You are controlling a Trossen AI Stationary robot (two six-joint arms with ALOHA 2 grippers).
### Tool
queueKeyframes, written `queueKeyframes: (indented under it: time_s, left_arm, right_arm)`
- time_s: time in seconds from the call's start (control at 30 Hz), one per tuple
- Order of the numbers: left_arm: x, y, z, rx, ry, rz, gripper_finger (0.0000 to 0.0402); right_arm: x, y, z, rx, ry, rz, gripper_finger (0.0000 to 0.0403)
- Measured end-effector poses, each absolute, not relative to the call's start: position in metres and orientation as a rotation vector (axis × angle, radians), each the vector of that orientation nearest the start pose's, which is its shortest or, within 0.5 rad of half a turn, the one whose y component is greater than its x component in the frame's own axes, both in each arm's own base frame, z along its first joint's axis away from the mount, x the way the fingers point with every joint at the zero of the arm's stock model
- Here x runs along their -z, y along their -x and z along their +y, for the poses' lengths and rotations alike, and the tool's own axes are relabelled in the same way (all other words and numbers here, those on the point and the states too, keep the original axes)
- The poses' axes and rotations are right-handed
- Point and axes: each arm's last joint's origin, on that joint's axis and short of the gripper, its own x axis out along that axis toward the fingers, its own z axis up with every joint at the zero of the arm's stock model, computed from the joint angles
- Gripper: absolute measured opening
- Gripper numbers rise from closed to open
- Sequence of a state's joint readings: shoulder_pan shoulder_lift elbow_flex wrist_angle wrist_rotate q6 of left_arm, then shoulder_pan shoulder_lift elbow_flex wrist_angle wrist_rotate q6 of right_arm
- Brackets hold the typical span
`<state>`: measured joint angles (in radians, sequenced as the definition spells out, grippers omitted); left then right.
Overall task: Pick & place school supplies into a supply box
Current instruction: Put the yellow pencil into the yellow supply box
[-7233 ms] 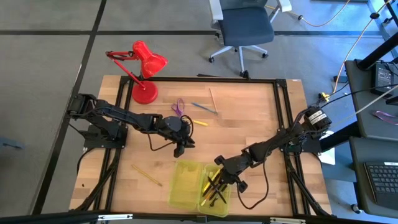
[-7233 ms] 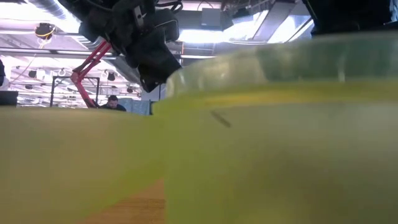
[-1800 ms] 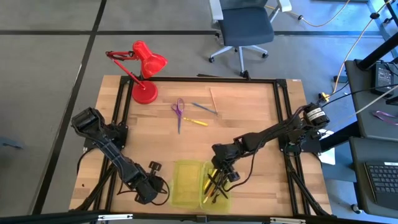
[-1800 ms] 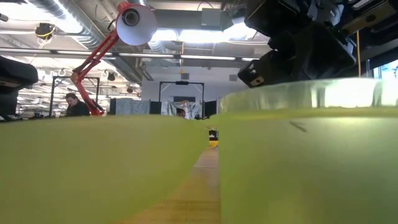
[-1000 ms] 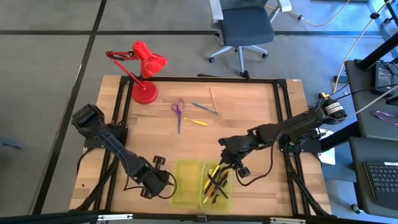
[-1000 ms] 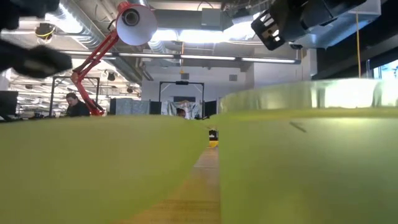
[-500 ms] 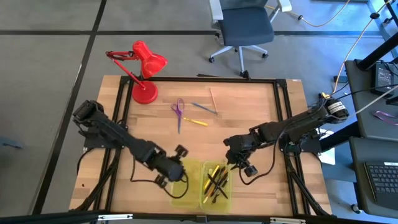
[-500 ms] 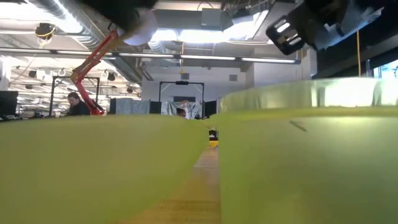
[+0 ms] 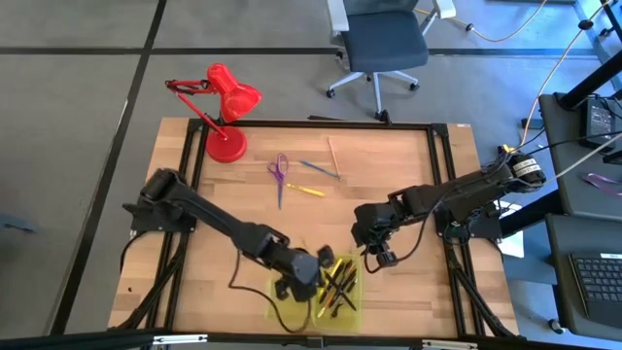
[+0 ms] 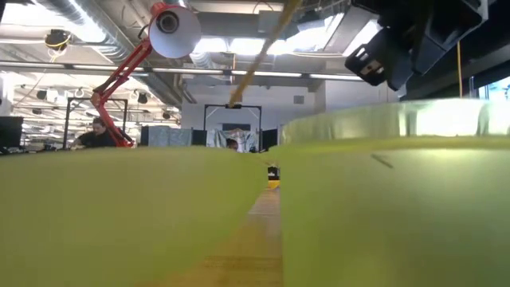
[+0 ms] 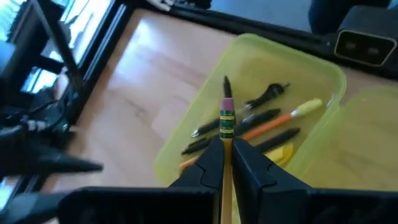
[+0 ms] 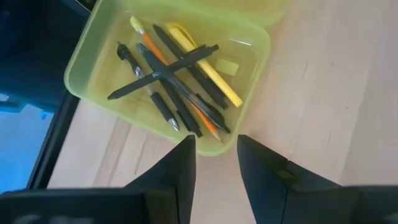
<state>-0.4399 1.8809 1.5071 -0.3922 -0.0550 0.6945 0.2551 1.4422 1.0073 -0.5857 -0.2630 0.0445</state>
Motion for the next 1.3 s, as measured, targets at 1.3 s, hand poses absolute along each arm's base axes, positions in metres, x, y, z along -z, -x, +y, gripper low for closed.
queueKeyframes:
  time_s: [1.3]
  left_arm:
    - [-0.183, -0.445, -0.216, 0.668, -0.716, 0.645, 0.0066]
  right_arm:
    - [-0.232, -0.268, 0.072, -0.416, -0.088, 1.119, 0.0123]
